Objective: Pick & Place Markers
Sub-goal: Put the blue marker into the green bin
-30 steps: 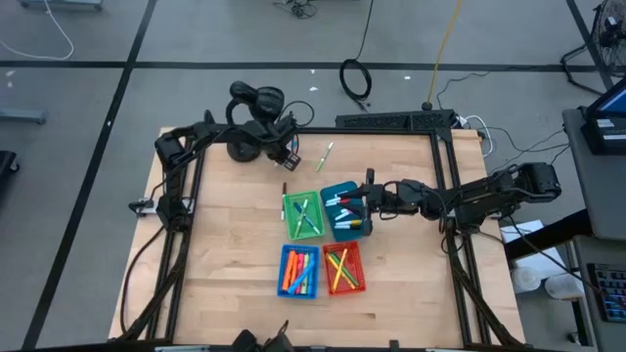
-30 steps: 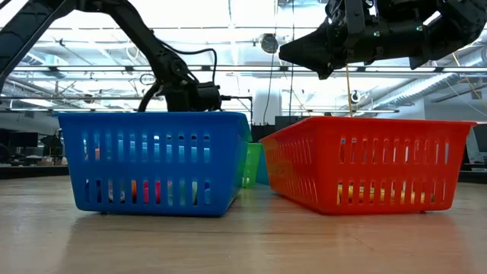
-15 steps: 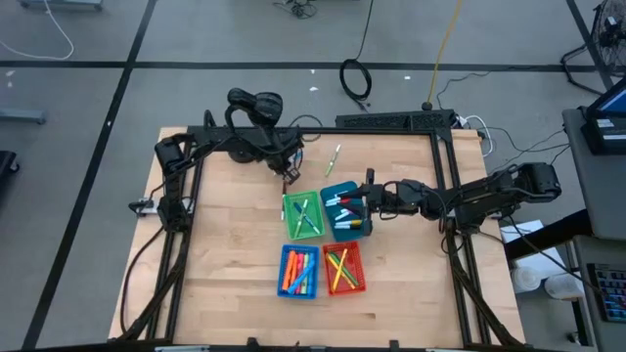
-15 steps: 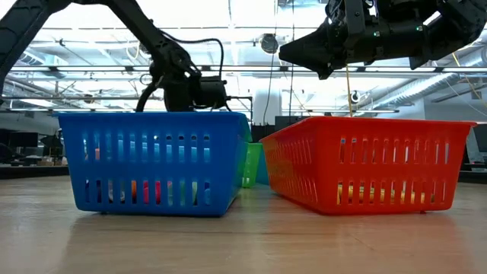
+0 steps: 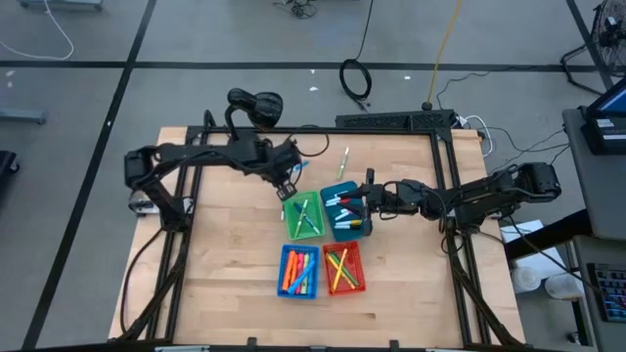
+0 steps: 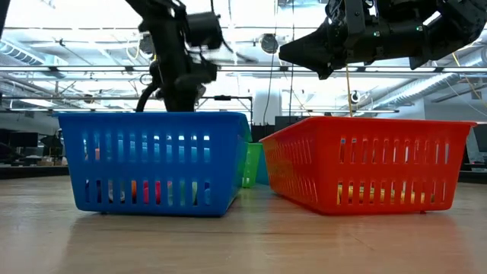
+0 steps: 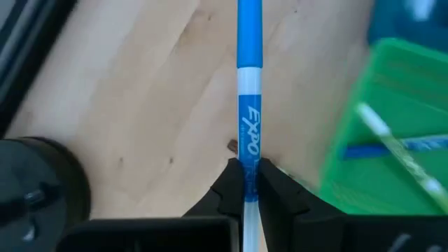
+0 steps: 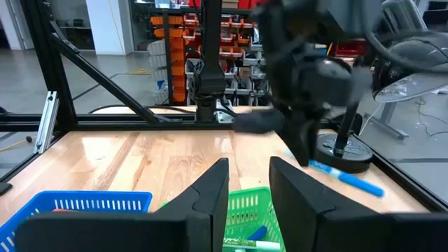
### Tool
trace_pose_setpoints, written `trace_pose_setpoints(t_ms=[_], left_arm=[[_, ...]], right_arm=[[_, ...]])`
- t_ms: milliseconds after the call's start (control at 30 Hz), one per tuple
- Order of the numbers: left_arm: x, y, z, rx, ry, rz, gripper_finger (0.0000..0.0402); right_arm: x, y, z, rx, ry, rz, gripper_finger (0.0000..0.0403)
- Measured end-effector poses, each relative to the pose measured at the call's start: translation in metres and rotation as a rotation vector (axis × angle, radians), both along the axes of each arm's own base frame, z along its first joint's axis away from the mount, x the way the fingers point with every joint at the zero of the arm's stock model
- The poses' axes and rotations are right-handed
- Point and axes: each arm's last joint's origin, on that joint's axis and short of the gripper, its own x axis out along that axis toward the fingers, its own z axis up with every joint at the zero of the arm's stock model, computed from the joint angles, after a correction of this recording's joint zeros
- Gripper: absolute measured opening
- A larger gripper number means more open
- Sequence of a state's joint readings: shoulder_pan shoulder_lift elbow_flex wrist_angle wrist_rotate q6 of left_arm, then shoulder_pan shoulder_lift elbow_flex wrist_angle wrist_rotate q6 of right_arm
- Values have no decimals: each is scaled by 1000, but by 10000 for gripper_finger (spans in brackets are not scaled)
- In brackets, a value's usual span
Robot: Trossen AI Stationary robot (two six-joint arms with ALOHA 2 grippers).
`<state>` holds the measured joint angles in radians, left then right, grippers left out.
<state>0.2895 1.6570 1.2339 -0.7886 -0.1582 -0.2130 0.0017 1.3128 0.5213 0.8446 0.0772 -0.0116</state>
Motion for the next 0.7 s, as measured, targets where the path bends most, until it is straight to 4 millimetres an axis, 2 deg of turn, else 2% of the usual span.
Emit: trace_pose_setpoints(t_ms=[133,467,567,700], left_arm=[[2,-32,12,0,-35,-71,20],[17,-120,3,-29,-63,-267,20],[24,-135,-3,-33,-90,-300,20],[32,-141,-17,4,-82,-282,20]], right_arm=[[0,0,0,0,-2,0,91],[0,0,0,0,-3,0,91],[0,0,0,2,-5,0,91],[0,0,1,7,-9,0,91]])
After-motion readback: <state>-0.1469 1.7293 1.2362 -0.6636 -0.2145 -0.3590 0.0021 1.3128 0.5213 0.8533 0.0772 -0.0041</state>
